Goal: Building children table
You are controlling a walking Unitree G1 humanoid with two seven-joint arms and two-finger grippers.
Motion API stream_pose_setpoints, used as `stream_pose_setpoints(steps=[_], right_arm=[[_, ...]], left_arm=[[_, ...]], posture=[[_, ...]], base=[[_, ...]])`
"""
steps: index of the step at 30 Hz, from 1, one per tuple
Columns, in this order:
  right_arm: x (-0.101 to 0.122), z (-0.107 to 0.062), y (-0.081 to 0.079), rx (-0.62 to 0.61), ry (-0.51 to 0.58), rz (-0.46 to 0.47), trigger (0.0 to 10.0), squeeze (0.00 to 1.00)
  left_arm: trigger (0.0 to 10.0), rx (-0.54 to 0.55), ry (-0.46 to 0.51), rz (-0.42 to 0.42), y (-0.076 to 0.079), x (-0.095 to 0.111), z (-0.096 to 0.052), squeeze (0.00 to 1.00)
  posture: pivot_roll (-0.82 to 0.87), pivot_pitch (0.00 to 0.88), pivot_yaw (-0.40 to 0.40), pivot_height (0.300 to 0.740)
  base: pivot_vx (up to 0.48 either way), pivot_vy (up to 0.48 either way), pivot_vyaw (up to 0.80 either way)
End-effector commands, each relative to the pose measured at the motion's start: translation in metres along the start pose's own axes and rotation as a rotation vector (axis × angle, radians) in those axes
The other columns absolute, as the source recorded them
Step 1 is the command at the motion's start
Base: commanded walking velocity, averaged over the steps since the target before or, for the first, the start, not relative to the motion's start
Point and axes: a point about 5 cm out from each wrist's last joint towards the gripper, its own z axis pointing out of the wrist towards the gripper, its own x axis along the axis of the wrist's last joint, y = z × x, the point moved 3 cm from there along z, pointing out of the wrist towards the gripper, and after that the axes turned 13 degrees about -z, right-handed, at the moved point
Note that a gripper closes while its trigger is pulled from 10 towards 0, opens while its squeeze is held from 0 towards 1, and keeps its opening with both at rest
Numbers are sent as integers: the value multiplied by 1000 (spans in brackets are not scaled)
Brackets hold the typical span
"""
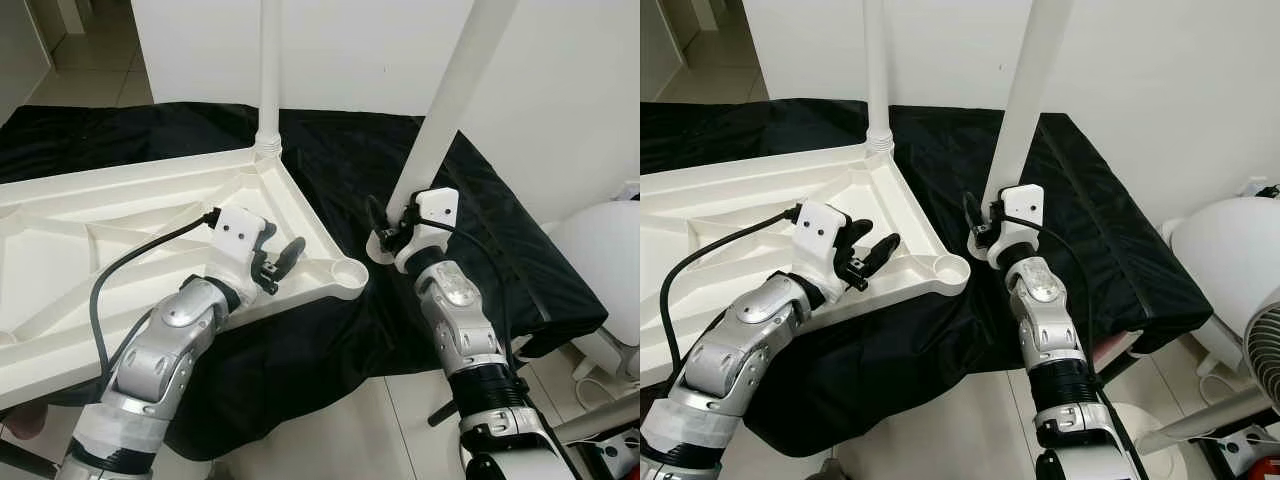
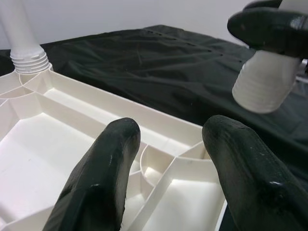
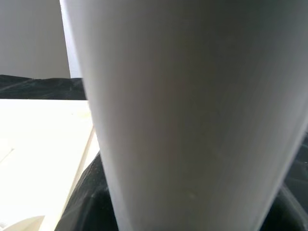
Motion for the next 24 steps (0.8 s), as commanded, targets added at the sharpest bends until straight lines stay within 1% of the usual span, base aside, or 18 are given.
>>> stream_pose_setpoints(steps=[1,13,24], right_arm=[[4,-1,3,-12,25,-2,10000,0],[6,3,2,1,32,-3,10000,0],[5,1,3,-4,33,-4,10000,0]], left_arm=[[10000,-222,-70,9,19,-8,-4,0],[10000,-220,-73,1,20,-8,-5,0],[10000,-233,-75,4,22,-8,-6,0]], posture=[[223,32,-59,740],[232,34,-65,740],[226,36,-60,740]], base=[[0,0,0],[0,0,0],[0,0,0]])
